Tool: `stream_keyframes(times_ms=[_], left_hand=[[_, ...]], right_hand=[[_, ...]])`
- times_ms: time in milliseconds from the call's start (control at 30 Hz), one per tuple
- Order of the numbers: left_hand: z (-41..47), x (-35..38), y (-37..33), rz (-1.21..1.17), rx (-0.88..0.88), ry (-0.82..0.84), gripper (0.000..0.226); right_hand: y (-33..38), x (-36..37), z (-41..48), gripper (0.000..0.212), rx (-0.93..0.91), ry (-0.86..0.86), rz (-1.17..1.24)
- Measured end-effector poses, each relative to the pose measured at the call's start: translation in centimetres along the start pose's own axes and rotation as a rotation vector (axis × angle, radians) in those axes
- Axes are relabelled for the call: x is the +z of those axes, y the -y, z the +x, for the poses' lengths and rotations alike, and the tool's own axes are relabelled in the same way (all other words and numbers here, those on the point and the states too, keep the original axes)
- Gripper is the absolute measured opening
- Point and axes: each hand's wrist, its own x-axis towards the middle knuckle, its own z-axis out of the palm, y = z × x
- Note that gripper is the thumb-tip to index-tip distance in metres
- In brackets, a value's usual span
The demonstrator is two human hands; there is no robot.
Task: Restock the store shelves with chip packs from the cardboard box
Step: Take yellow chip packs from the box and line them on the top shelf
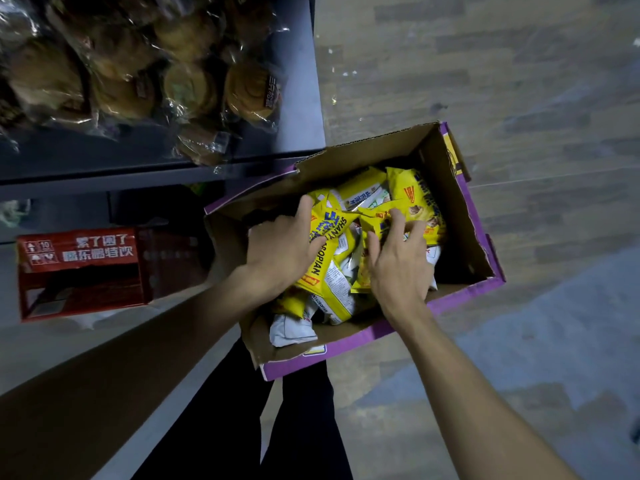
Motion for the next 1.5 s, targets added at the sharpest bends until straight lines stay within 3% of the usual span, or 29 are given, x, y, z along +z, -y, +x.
stream_keyframes(times_ms=[133, 267, 433, 533, 833, 933, 1133, 1300, 1500], left_hand=[[-0.3, 2.1, -0.2, -0.079, 0.027, -0.051, 0.043], [-0.9, 2.5, -0.7, -0.052, 0.006, -0.02, 0.04], [-0.8, 3.7, -1.5, 0.006, -0.063, 0.13, 0.08], [-1.0, 4.8, -1.3, 0.002, -0.071, 0.125, 0.088], [-2.6, 5.8, -0.7, -0.036, -0.001, -0.035, 0.094], [-2.1, 5.8, -1.2, 0.032, -0.033, 0.043, 0.093], [0.0, 1.6, -1.8, -0.115, -0.166, 0.234, 0.097], [-3.6, -2.9, -1.2, -0.139, -0.197, 0.15, 0.083], [-8.7, -8.4, 0.2, -0.206, -0.197, 0.021, 0.077]], right_hand=[[0.1, 0.0, -1.2, 0.036, -0.042, 0.053, -0.085], [0.4, -0.1, -1.3, 0.071, -0.006, 0.24, -0.107], [1.2, 0.4, -0.8, 0.092, 0.059, 0.402, -0.084], [1.3, 1.3, -0.4, 0.099, 0.092, 0.453, -0.04], [0.4, 1.2, -1.8, 0.097, 0.078, 0.33, 0.128], [0.5, 1.6, -2.5, 0.093, 0.048, 0.31, 0.118], [0.9, -1.4, -1.3, 0.073, 0.115, 0.25, 0.246], [2.6, -5.5, -3.3, 0.066, 0.097, 0.182, 0.317], [5.0, -10.9, -7.2, 0.075, 0.095, 0.095, 0.384]])
